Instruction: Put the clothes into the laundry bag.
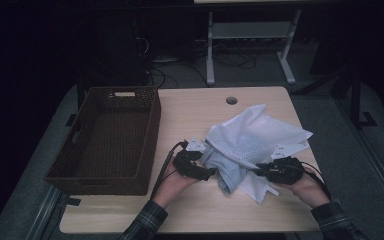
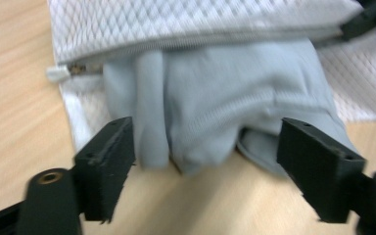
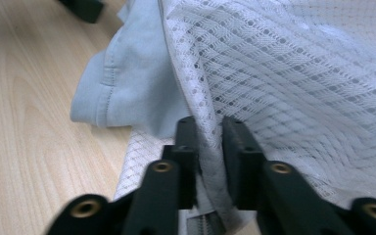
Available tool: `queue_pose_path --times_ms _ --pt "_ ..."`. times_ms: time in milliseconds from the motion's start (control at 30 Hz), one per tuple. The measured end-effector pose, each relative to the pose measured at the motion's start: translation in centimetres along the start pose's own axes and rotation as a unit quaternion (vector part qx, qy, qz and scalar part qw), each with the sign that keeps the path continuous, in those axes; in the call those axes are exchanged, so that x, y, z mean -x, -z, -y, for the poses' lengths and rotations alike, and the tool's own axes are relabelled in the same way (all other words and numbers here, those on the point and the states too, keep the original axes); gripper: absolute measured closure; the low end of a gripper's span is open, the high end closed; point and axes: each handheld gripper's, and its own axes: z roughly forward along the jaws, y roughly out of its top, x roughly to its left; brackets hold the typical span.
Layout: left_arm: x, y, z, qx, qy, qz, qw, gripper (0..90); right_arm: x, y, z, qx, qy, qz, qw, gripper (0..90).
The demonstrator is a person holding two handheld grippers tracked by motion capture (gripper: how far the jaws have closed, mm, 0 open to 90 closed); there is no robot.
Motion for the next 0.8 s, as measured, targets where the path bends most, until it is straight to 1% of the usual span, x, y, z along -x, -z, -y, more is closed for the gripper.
queue_pose_path --times_ms 67,167,233,300,400,500,667,800 --pt "0.4 0.5 0.4 -0.001 -0.005 0.005 1.0 20.7 0.1 0.0 -0.1 0.001 0.002 -0.004 1.0 82.0" --pt "1.5 0.7 0.9 -0.003 -0.016 0.022 0.9996 20.7 0.0 -0.2 -0.2 0.0 0.004 -0.008 1.0 83.2" --pt "2.4 0.3 1.0 -0.007 -0.026 0.034 0.9991 20.7 -0.1 -0.2 -0.3 0.0 0.005 -0.01 0.9999 83.3" --pt "3.3 -0.5 0.9 -0.017 -0.038 0.046 0.998 20.7 -0.1 -0.3 -0.3 0.001 0.005 -0.012 0.9999 83.3" --pt "4.1 -1.5 0.9 -0.026 -0.049 0.058 0.9967 20.7 -0.1 -0.3 -0.3 0.001 0.006 -0.017 0.9998 83.3" --pt "4.7 -2.3 0.9 -0.039 -0.065 0.062 0.9953 21.0 0.0 -0.2 -0.3 0.003 0.005 -0.019 0.9998 83.3" --pt "5.2 -3.7 0.9 -0.049 -0.074 0.063 0.994 22.2 0.0 -0.1 -0.1 0.003 0.004 -0.02 0.9998 83.3" --pt "5.3 -4.3 0.8 -0.056 -0.077 0.066 0.9933 22.7 -0.1 -0.1 0.0 0.004 0.001 -0.02 0.9998 83.3"
